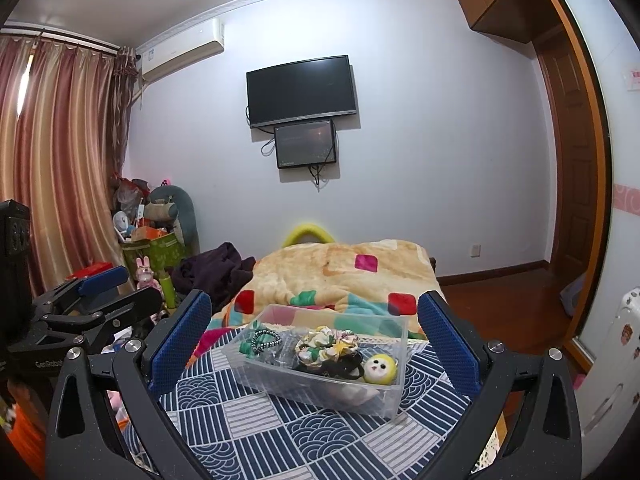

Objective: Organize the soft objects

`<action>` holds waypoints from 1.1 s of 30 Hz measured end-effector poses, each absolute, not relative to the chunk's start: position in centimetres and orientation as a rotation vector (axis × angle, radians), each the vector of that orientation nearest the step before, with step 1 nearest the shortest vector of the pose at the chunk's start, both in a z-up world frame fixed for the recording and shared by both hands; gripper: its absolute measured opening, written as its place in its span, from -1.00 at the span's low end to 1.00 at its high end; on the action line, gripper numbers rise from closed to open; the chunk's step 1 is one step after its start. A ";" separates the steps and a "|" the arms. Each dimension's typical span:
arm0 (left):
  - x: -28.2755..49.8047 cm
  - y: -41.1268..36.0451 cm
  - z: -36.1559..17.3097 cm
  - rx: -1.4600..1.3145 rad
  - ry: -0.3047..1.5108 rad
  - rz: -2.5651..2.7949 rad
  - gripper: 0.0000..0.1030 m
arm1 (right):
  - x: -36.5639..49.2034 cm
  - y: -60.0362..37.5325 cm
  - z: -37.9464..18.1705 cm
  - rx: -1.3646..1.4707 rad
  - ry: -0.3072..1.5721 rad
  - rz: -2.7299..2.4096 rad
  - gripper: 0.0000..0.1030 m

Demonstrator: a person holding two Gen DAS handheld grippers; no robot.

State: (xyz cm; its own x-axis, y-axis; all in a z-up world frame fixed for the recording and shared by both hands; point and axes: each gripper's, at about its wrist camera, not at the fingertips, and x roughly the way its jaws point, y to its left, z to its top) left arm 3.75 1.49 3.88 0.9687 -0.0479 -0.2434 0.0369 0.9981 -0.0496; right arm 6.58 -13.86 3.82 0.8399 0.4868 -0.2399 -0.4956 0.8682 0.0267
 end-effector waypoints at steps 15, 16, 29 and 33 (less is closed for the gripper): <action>3.7 1.5 4.0 -0.043 0.250 -0.043 0.97 | 6.3 -13.7 4.1 -0.037 0.242 0.523 1.00; 3.7 1.5 4.0 -0.043 0.250 -0.043 0.97 | 6.2 -13.7 4.2 -0.036 0.241 0.522 1.00; 3.6 1.9 4.0 -0.056 0.249 -0.048 0.97 | 6.2 -13.7 4.4 -0.034 0.240 0.520 1.00; 3.6 1.8 4.0 -0.055 0.249 -0.049 0.97 | 6.2 -13.6 4.4 -0.035 0.240 0.520 1.00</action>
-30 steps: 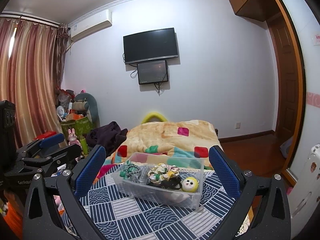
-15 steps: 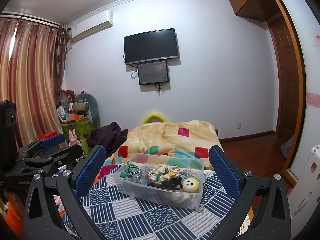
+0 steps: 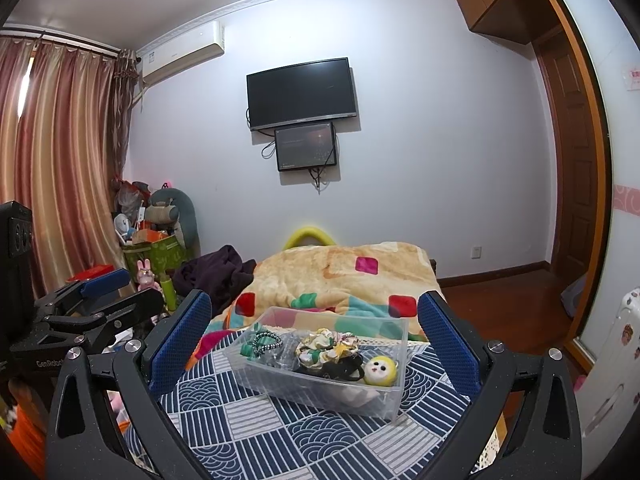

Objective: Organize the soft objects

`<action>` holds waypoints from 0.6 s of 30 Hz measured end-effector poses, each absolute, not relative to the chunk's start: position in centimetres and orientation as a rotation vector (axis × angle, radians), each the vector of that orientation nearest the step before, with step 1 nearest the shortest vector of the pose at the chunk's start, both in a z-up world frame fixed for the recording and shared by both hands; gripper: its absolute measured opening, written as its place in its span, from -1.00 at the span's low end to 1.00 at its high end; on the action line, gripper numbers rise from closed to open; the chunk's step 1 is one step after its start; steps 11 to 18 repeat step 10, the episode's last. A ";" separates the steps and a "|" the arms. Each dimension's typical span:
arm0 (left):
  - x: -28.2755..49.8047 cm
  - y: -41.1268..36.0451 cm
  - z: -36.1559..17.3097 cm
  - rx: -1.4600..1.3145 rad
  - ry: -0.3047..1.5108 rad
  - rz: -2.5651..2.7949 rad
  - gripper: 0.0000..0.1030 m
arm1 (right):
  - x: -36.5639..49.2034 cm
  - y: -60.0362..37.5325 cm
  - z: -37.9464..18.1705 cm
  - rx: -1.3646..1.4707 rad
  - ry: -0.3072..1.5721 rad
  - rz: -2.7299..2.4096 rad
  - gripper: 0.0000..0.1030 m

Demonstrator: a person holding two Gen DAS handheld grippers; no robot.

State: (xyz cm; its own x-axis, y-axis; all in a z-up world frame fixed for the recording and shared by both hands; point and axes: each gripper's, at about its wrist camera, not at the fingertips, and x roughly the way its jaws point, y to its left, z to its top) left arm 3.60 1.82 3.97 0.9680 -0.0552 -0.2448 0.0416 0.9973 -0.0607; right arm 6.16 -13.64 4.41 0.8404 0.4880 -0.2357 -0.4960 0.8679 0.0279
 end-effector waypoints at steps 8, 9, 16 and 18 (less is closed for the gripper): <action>3.7 1.7 4.1 -0.062 0.258 -0.063 0.97 | 6.2 -13.6 4.4 -0.035 0.243 0.520 1.00; 3.6 1.7 4.1 -0.063 0.258 -0.066 0.97 | 6.2 -13.6 4.4 -0.035 0.244 0.521 1.00; 3.6 1.7 4.1 -0.061 0.257 -0.066 0.97 | 6.2 -13.6 4.4 -0.036 0.245 0.521 1.00; 3.6 1.7 4.1 -0.061 0.257 -0.066 0.97 | 6.2 -13.6 4.4 -0.036 0.245 0.521 1.00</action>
